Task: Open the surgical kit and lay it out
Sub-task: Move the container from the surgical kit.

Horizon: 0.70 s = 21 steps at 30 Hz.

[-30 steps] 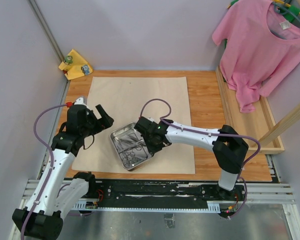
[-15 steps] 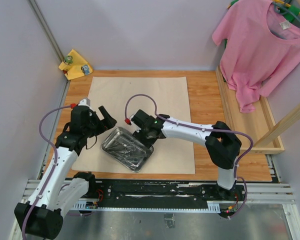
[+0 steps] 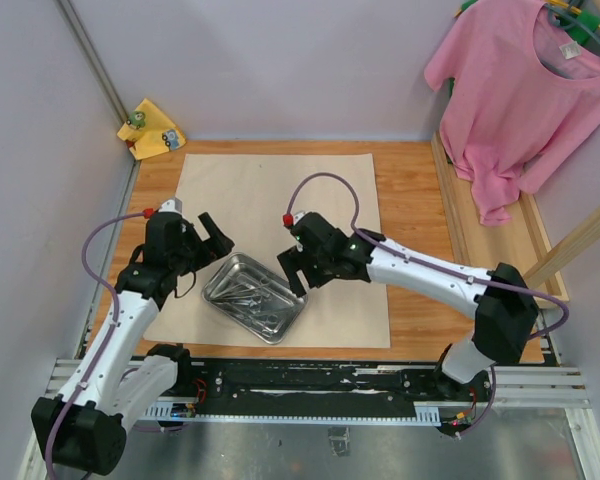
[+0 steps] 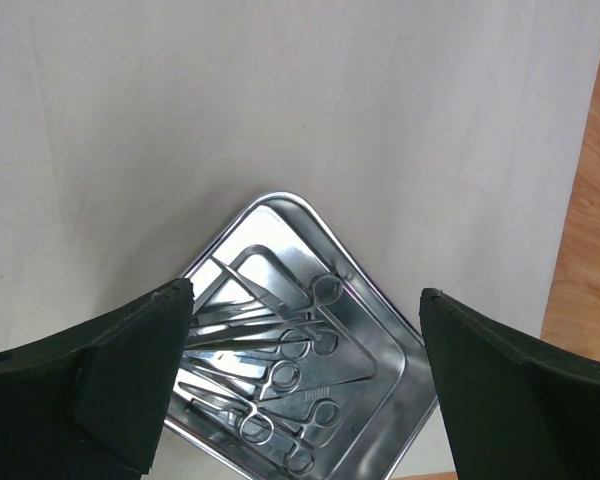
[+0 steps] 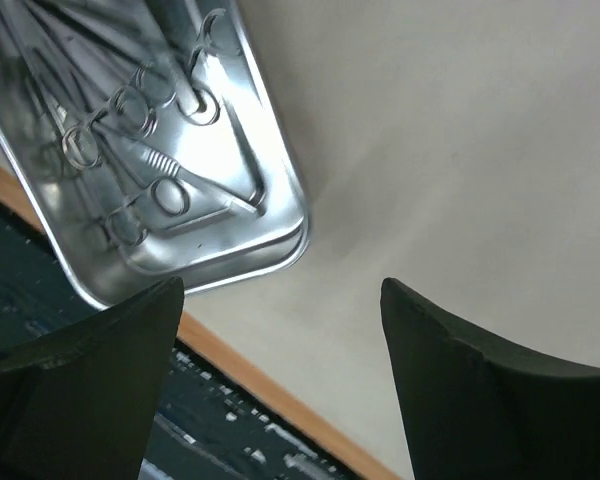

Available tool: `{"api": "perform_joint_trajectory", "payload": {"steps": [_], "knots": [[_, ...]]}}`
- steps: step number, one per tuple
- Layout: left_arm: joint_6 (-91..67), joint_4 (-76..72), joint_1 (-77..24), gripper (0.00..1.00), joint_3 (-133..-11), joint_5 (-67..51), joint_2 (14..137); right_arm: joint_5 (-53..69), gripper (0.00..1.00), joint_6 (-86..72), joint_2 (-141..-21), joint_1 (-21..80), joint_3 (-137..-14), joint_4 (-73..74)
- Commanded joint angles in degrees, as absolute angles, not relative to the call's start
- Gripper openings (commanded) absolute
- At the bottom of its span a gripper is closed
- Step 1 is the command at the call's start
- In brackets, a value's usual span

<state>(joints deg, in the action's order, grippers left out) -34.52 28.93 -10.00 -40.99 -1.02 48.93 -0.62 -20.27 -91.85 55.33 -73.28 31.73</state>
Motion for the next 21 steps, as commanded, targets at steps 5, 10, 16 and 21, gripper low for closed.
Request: {"api": "perform_joint_trajectory", "payload": {"steps": [5, 10, 16, 21], "knots": [[-35.25, 27.36, -10.28, 0.99, -41.11, 1.31, 49.53, -8.2, 0.79, -46.56, -91.94, 65.57, -64.12, 28.83], [-35.55, 27.31, -10.28, 0.99, -40.87, 1.32, 50.01, -9.92, 0.69, -49.22, -97.33, 66.55, -65.85, 26.58], [-35.18, 28.08, -10.26, 0.99, -41.26, 1.88, 49.69, -10.64, 0.39, -47.69, -100.74, 66.26, -67.3, 27.39], [-34.9, 28.22, -10.28, 0.99, -41.63, 1.56, 50.0, -12.42, 0.23, -45.8, -99.49, 65.26, -66.7, 29.57]]}}
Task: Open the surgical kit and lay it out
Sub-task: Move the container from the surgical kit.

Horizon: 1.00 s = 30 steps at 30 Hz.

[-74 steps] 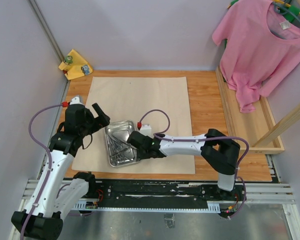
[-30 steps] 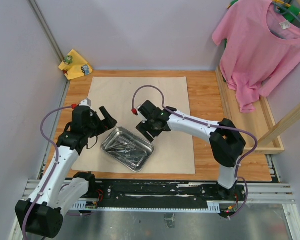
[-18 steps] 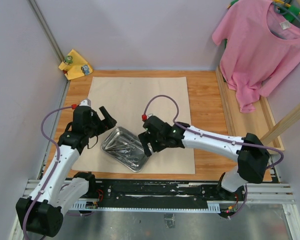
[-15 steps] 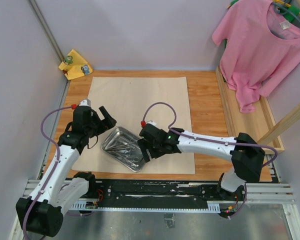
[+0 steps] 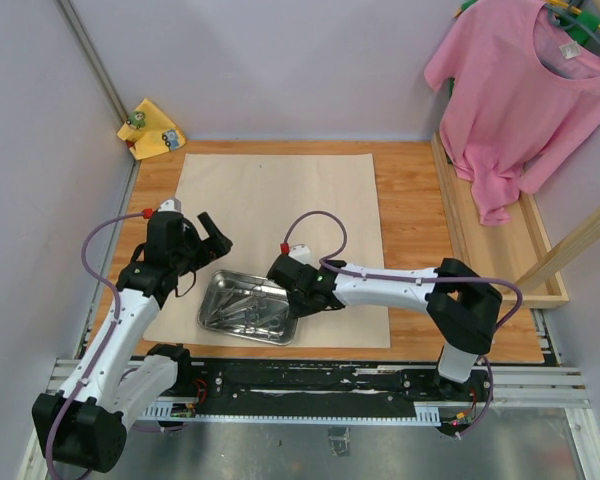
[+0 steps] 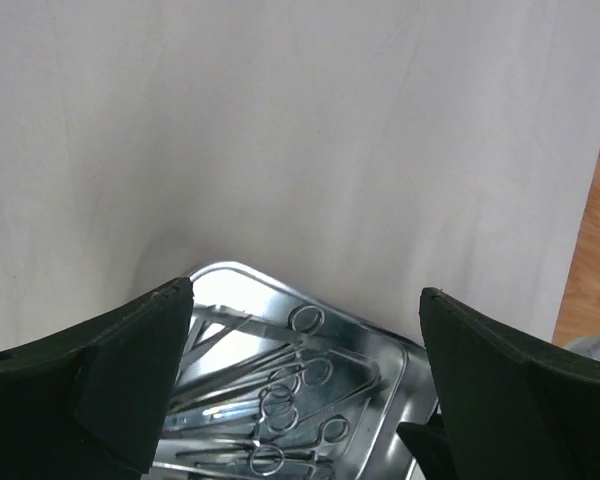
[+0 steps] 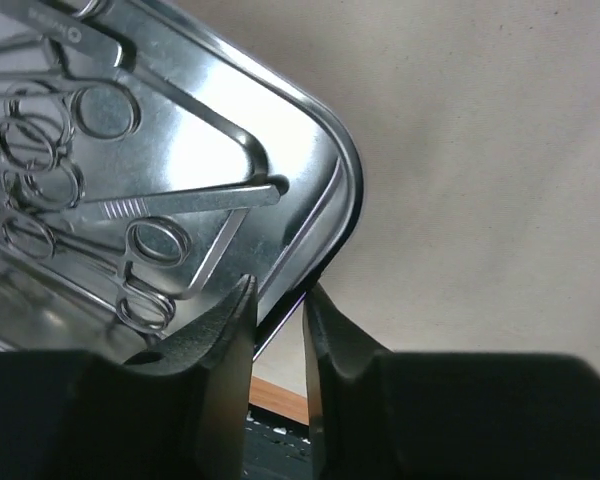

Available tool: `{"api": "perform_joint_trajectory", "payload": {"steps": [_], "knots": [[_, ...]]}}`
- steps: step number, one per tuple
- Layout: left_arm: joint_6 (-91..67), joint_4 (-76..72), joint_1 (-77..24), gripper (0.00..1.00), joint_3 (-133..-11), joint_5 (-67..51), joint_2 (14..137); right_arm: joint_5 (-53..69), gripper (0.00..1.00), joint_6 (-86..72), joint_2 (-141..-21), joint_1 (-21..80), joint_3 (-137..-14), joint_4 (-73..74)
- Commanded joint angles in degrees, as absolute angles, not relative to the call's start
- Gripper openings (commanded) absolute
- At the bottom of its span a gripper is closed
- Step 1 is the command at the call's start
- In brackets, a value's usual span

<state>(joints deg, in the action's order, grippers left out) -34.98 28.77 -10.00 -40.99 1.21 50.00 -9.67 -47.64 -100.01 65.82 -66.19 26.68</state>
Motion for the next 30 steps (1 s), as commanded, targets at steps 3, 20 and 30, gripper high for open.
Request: {"api": "perform_joint_trajectory", "payload": {"steps": [3, 20, 30], "knots": [[-34.94, 28.06, -10.28, 0.99, -41.57, 1.24, 50.33, -12.55, 0.16, -44.91, -96.77, 62.96, -64.69, 29.81], [-33.83, 26.59, -19.53, 0.99, -43.06, 1.99, 54.5, -13.33, 0.01, -45.79, -84.49, 51.51, -52.13, 25.81], [-35.36, 26.63, -25.44, 0.99, -42.41, 5.5, 55.23, -11.76, 0.06, -58.42, -77.46, 51.58, -40.54, 15.92]]}}
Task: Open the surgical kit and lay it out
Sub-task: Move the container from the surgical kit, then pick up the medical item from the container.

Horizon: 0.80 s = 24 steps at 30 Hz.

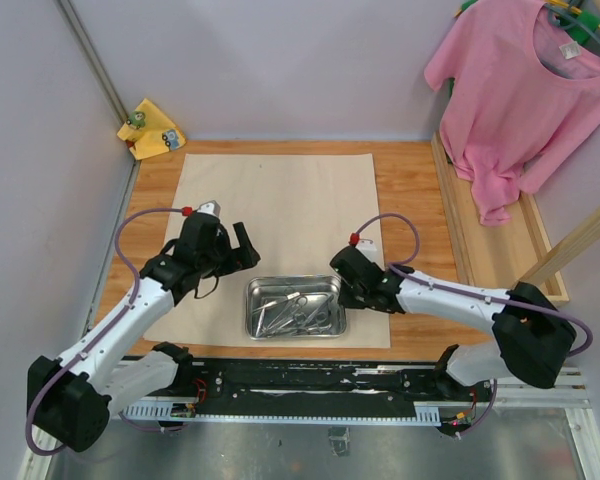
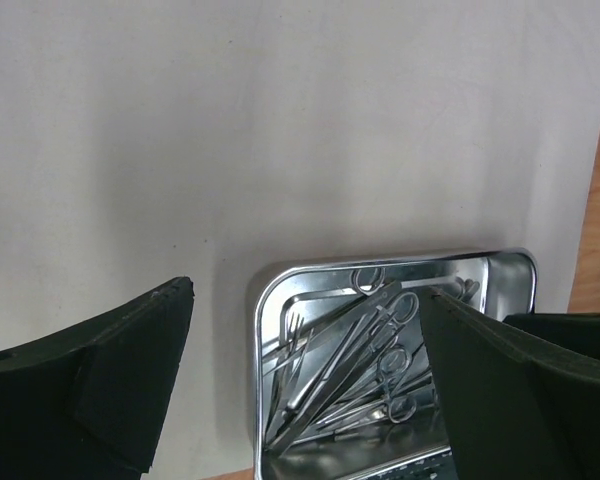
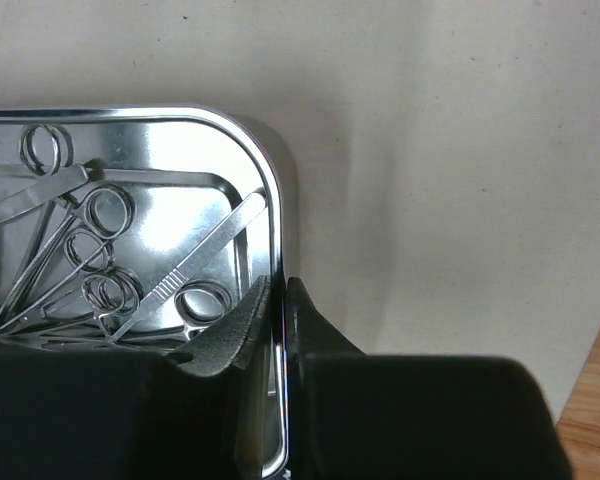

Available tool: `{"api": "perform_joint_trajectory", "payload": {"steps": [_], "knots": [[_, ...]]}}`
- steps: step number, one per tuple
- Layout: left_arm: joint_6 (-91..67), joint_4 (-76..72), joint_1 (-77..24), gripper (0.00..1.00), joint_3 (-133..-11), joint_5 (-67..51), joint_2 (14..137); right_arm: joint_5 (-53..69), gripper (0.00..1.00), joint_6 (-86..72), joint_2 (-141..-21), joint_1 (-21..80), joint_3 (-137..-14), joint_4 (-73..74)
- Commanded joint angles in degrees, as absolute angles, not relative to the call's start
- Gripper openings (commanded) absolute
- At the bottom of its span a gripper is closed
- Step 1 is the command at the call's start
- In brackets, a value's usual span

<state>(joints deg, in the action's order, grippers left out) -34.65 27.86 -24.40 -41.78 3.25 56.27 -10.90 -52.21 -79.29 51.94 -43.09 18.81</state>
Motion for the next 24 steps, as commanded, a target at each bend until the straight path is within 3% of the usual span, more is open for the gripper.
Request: {"api": "perform_joint_trajectory", "payload": {"steps": [1, 2, 9, 12, 14, 16, 24], "knots": [[-35.45, 26.64, -25.64, 0.99, -42.2, 5.66, 55.06, -11.89, 0.06, -58.37, -77.18, 51.56, -40.7, 16.32], [-35.62, 26.71, -25.78, 0.99, -42.05, 5.75, 54.84, -12.02, 0.07, -58.31, -76.72, 51.59, -40.83, 16.65], [-34.57, 27.13, -26.21, 0.99, -43.42, 5.68, 52.8, -14.41, 0.51, -52.59, -69.66, 51.68, -41.58, 21.25], [-33.82, 25.47, -26.35, 0.99, -44.2, 3.45, 49.91, -15.61, 0.65, -46.79, -64.57, 51.59, -43.1, 23.52], [-32.66, 24.94, -26.45, 0.99, -44.94, 1.29, 48.48, -14.63, 0.78, -40.88, -61.96, 51.6, -45.18, 23.81], [-30.84, 25.46, -26.46, 0.99, -45.93, -0.87, 47.68, -11.92, 0.99, -34.33, -60.52, 51.59, -48.54, 25.66], [-25.26, 28.91, -29.59, 0.99, -46.75, -7.07, 47.66, -0.01, 0.98, -18.98, -58.36, 51.59, -57.93, 39.26]]}}
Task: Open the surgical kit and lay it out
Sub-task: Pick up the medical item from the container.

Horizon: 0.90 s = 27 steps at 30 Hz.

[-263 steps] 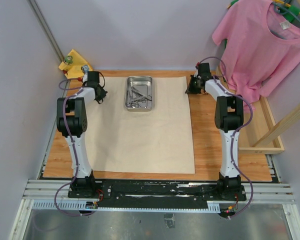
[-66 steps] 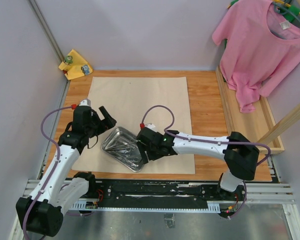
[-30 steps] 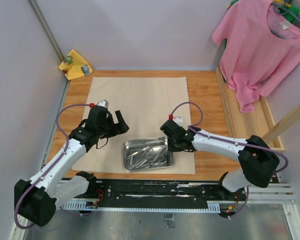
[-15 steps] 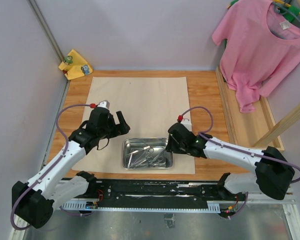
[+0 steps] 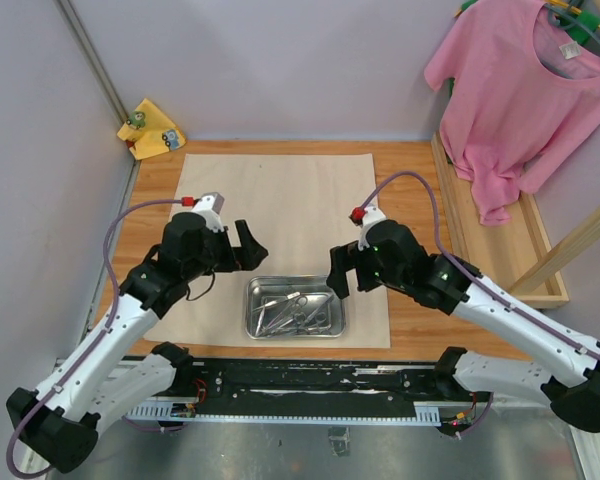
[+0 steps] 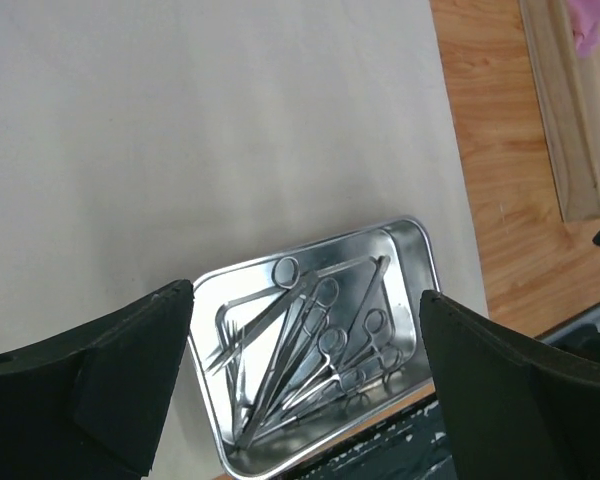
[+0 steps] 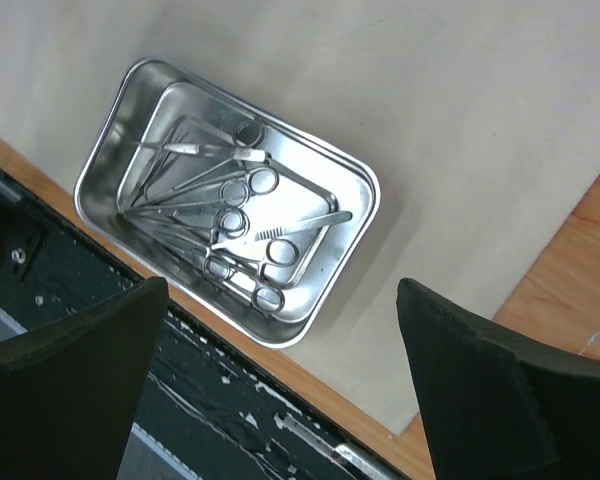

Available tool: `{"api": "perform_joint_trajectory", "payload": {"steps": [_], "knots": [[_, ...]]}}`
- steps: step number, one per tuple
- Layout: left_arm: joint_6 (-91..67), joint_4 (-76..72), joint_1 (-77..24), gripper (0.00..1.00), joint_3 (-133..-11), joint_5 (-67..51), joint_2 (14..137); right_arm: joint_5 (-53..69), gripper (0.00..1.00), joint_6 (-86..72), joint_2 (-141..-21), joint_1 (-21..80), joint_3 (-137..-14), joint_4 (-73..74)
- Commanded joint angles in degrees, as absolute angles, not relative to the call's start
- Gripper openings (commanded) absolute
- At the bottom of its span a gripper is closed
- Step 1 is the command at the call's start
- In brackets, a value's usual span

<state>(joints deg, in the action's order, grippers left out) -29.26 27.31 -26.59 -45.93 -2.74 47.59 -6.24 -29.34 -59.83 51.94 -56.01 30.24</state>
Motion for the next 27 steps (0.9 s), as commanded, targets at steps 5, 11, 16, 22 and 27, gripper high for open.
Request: {"api": "perform_joint_trajectory", "payload": {"steps": [5, 11, 16, 22, 27], "knots": [[-26.62, 31.41, -39.48, 0.95, -48.75, -0.05, 53.44, -1.01, 0.98, -17.18, -55.5, 51.61, -60.04, 43.9], [-25.18, 35.46, -48.61, 0.78, -51.32, 7.83, 65.18, -5.25, 0.89, -17.1, -47.37, 50.55, -57.5, 42.43], [-25.53, 36.64, -51.53, 0.61, -51.2, 10.48, 72.39, 0.12, 0.79, -18.18, -42.97, 48.57, -51.52, 38.96], [-25.12, 39.94, -54.81, 0.45, -54.29, 12.8, 81.94, 5.22, 0.79, -20.2, -39.57, 48.28, -44.32, 35.07], [-24.62, 40.16, -55.24, 0.28, -54.28, 11.56, 83.83, 6.93, 0.79, -20.91, -37.74, 48.16, -41.11, 33.84]]}}
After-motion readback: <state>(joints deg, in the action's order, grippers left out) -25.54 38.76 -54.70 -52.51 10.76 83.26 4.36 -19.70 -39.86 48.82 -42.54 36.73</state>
